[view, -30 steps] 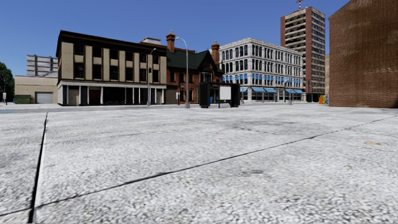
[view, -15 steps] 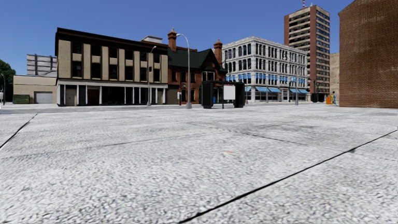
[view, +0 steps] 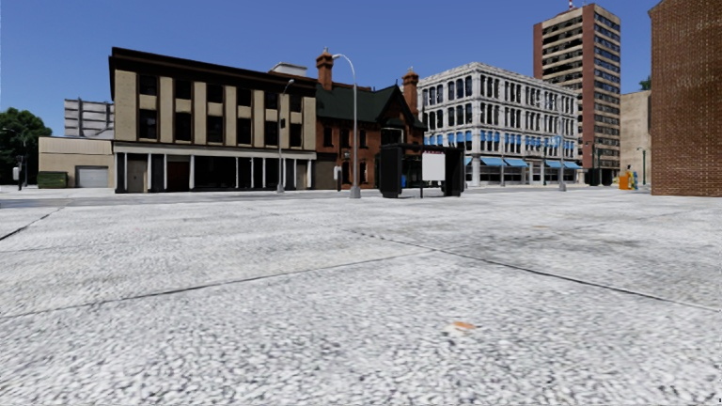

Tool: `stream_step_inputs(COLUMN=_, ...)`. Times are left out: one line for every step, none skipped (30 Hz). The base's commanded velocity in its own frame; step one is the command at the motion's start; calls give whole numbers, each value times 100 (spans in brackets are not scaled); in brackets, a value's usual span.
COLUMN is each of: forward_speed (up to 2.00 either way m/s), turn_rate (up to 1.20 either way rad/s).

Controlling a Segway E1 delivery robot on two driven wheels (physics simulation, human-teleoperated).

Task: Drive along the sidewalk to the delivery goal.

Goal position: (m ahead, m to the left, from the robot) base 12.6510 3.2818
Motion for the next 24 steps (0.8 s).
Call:
stream_step_inputs(forward_speed=200, turn_rate=7)
stream_step_inputs(forward_speed=200, turn_rate=0)
stream_step_inputs(forward_speed=200, turn_rate=0)
stream_step_inputs(forward_speed=200, turn_rate=0)
stream_step_inputs(forward_speed=200, turn_rate=0)
stream_step_inputs(forward_speed=200, turn_rate=0)
stream_step_inputs(forward_speed=200, turn_rate=0)
stream_step_inputs(forward_speed=200, turn_rate=0)
stream_step_inputs(forward_speed=200, turn_rate=0)
stream_step_inputs(forward_speed=200, turn_rate=0)
stream_step_inputs(forward_speed=200, turn_rate=0)
stream_step_inputs(forward_speed=200, turn_rate=0)
stream_step_inputs(forward_speed=200, turn_rate=0)
stream_step_inputs(forward_speed=200, turn_rate=0)
stream_step_inputs(forward_speed=200, turn_rate=0)
stream_step_inputs(forward_speed=200, turn_rate=0)
stream_step_inputs(forward_speed=200, turn_rate=0)
stream_step_inputs(forward_speed=200, turn_rate=0)
stream_step_inputs(forward_speed=200, turn_rate=0)
stream_step_inputs(forward_speed=200, turn_rate=0)
stream_step_inputs(forward_speed=200, turn_rate=0)
stream_step_inputs(forward_speed=200, turn_rate=5)
stream_step_inputs(forward_speed=200, turn_rate=15)
stream_step_inputs(forward_speed=200, turn_rate=21)
